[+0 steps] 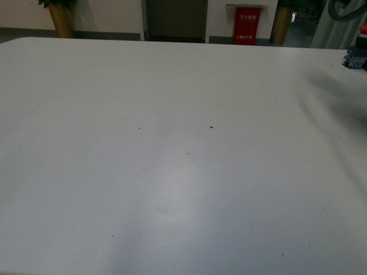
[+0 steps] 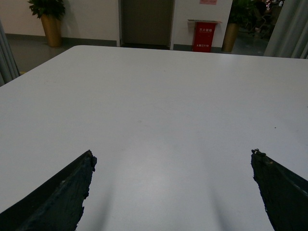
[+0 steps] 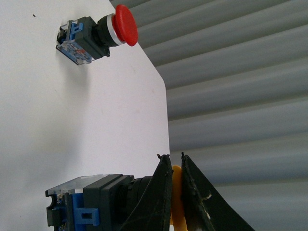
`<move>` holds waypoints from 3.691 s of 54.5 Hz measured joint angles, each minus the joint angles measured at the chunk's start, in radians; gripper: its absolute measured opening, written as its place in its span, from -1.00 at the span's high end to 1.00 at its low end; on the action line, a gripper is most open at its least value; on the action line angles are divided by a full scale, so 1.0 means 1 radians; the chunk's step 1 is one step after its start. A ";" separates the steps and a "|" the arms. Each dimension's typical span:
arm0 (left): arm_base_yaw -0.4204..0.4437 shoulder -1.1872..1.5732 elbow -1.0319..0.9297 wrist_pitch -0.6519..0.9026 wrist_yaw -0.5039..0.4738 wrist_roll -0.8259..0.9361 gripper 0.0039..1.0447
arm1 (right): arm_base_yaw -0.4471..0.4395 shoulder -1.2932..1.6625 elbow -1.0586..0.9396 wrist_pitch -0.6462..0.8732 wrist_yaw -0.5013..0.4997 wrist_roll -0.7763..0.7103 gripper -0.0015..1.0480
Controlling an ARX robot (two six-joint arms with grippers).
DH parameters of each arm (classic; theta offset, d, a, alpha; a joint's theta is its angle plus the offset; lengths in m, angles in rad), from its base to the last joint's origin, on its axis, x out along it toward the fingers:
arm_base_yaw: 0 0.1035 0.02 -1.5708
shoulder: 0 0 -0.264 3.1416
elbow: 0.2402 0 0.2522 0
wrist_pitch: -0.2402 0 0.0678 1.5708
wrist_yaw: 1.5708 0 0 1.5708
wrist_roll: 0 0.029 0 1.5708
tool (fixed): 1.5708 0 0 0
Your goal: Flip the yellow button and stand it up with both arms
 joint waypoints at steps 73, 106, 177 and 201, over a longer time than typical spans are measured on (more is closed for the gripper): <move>0.000 0.000 0.000 0.000 0.000 0.000 -0.87 | -0.034 0.042 -0.048 0.041 0.001 -0.011 0.92; 0.000 0.000 0.000 0.000 0.000 0.000 -0.87 | -0.023 0.082 -0.040 0.040 0.028 0.003 0.92; 0.000 0.000 0.000 0.000 0.000 0.000 -0.87 | -0.038 0.037 -0.025 0.047 -0.004 -0.020 -0.86; 0.000 0.000 0.000 0.000 0.000 0.000 -0.87 | -0.047 -0.029 -0.035 -0.028 -0.051 0.039 -0.86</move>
